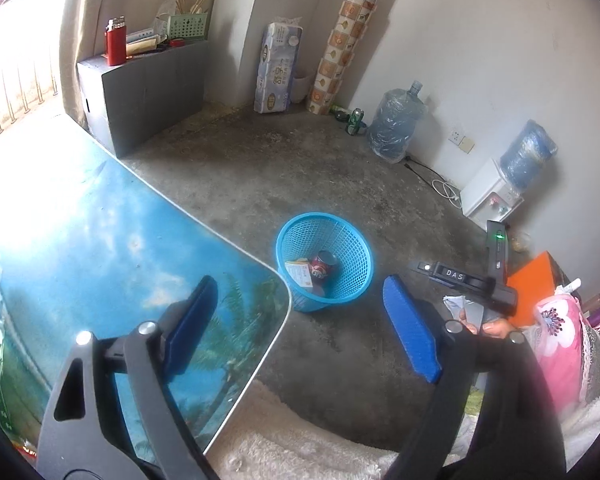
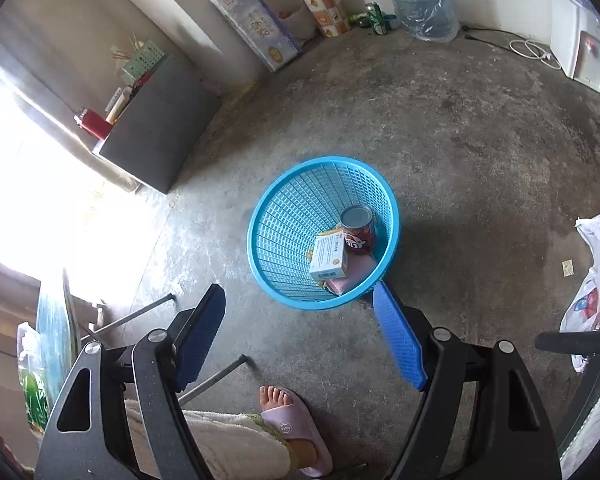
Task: Collect trash
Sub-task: 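Move both tools back over the table toward the green bottle and clear container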
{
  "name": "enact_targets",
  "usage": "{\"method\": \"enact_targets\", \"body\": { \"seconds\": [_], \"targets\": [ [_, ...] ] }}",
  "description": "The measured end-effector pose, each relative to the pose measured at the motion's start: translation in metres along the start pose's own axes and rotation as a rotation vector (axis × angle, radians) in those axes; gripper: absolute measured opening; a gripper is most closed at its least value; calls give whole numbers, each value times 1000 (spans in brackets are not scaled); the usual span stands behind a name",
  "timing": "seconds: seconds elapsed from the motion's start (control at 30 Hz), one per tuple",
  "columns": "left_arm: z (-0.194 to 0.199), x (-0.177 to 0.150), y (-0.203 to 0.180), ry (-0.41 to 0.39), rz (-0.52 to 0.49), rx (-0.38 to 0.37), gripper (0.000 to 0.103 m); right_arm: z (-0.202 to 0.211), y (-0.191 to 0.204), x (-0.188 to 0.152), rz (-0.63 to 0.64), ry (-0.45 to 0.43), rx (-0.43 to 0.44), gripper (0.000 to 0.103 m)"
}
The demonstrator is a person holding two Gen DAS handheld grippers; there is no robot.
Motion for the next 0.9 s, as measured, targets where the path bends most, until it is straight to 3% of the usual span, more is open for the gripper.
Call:
{"method": "enact_targets", "body": {
  "seconds": [0.33, 0.47, 0.7, 0.9],
  "targets": [
    [95, -40, 78, -156, 145, 136, 84, 42, 157, -9, 384, -60, 48, 90],
    [131, -53, 111, -224, 170, 223, 86, 43, 220, -30, 519, -23, 56, 96],
    [180, -72, 160, -284, 269, 331, 86, 40, 298, -72, 665, 42, 53, 96],
    [210, -90, 201, -333, 363, 396, 87, 57, 348, -95, 793, 4, 67, 96]
  ]
}}
Point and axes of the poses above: each gripper's, at about its wrist camera, not at the fingertips, and z roughly against the way its jaws point, y to its left, x to its top, the point moved 10 cm from there along -z, roughly the way its jaws point, and after that the axes turned 3 degrees about z, right-handed, at the moved point
